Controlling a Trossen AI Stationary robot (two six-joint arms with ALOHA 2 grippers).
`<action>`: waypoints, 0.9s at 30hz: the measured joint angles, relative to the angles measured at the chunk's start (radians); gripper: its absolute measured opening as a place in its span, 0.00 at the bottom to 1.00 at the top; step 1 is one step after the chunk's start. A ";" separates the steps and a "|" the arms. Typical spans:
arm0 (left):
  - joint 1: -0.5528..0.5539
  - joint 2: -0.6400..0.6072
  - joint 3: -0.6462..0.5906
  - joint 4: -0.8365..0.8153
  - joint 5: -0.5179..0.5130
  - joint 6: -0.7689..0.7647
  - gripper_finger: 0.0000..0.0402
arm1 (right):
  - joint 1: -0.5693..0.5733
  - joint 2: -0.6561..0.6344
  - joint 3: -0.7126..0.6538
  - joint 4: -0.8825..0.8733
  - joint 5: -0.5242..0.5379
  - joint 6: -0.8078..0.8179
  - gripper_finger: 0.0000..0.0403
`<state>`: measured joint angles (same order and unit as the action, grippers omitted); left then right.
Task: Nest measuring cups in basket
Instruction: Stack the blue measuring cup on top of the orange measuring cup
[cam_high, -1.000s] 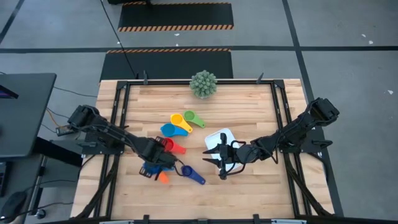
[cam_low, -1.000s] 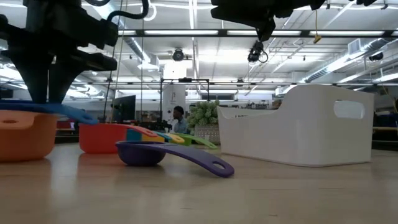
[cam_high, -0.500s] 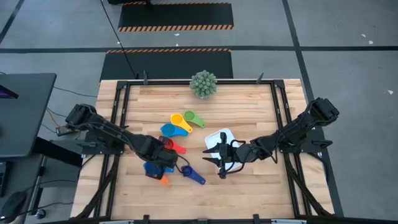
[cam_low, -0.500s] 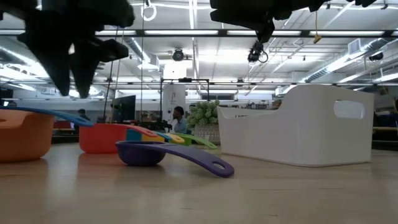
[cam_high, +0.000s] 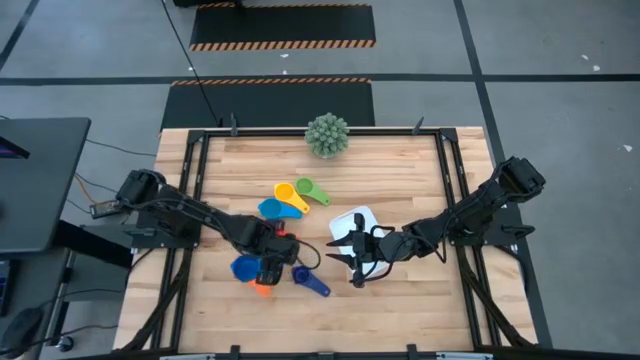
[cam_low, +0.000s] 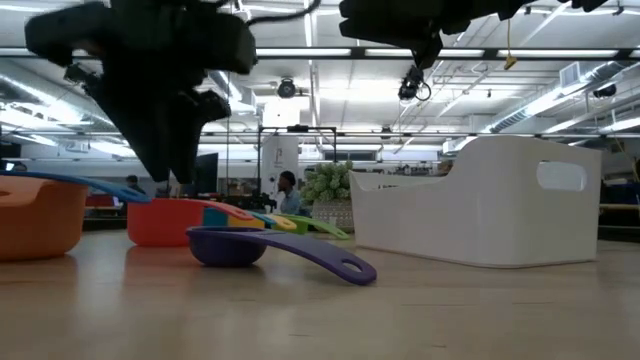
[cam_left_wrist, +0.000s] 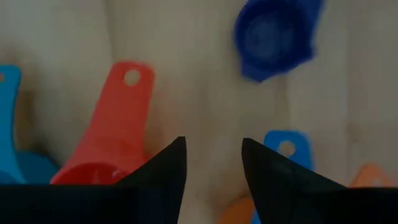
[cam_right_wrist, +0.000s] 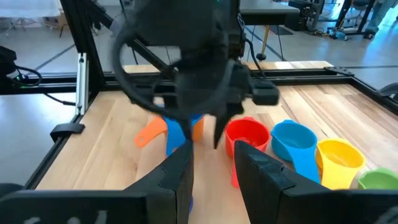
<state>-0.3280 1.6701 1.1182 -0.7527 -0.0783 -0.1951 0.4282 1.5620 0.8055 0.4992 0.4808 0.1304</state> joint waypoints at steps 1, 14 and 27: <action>0.004 0.008 0.000 -0.007 0.000 0.003 0.39 | 0.000 0.000 0.000 0.000 0.000 -0.001 0.31; 0.031 0.070 0.034 -0.060 0.205 0.130 0.35 | 0.003 0.047 0.001 0.009 -0.052 0.027 0.31; -0.072 0.056 0.191 -0.157 0.252 0.144 0.35 | 0.092 0.139 0.082 0.024 -0.028 0.012 0.31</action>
<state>-0.4003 1.7265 1.3093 -0.9094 0.1734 -0.0513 0.5199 1.7013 0.8875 0.5227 0.4524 0.1423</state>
